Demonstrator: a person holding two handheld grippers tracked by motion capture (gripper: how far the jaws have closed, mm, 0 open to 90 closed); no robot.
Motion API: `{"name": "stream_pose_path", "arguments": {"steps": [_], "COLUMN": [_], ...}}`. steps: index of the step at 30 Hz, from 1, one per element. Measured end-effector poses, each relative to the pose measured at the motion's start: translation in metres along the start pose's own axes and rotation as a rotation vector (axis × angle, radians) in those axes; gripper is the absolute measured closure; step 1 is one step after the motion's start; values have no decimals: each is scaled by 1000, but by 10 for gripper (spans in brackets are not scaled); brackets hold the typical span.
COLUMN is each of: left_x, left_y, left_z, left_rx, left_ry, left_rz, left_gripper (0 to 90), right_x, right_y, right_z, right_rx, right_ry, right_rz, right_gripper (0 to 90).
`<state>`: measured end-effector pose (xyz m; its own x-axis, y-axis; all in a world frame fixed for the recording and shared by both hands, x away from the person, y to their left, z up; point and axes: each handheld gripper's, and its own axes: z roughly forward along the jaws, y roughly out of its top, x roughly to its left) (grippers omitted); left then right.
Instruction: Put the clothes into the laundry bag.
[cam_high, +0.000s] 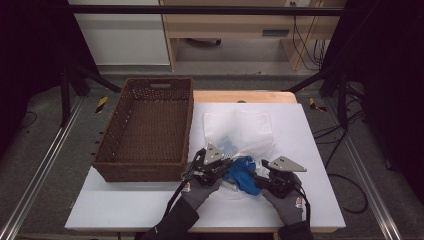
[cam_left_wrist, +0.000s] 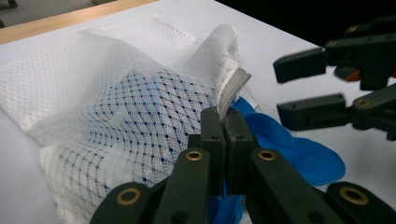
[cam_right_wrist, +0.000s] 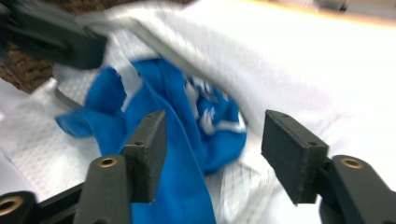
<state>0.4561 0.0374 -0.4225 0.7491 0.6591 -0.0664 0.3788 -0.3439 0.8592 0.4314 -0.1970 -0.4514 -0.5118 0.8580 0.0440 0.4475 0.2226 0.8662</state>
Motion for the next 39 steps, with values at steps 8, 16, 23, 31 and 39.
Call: {"name": "stream_pose_path", "arguments": {"steps": [8,16,23,31,39], "left_x": [0,2,0,0,4], "left_y": [0,-1,3,4,-5], "left_z": [0,-1,-5,-10,-6], "left_rx": [0,-4,-23,-29,3], "left_ry": [-1,3,-3,-9,-10], "left_rz": [1,-5,-8,-2,-7], "left_gripper": [882,882,883,883,882], "right_x": [-2,3,25,34,23], "right_y": [-8,-7,7,22,13], "right_z": [41,36,26,47,71], "right_rx": [91,79,40,41,115], "right_ry": [20,52,121,27,-82], "right_rz": [1,-16,-77,-86,-88], "right_gripper": [355,813,856,826,732]}}
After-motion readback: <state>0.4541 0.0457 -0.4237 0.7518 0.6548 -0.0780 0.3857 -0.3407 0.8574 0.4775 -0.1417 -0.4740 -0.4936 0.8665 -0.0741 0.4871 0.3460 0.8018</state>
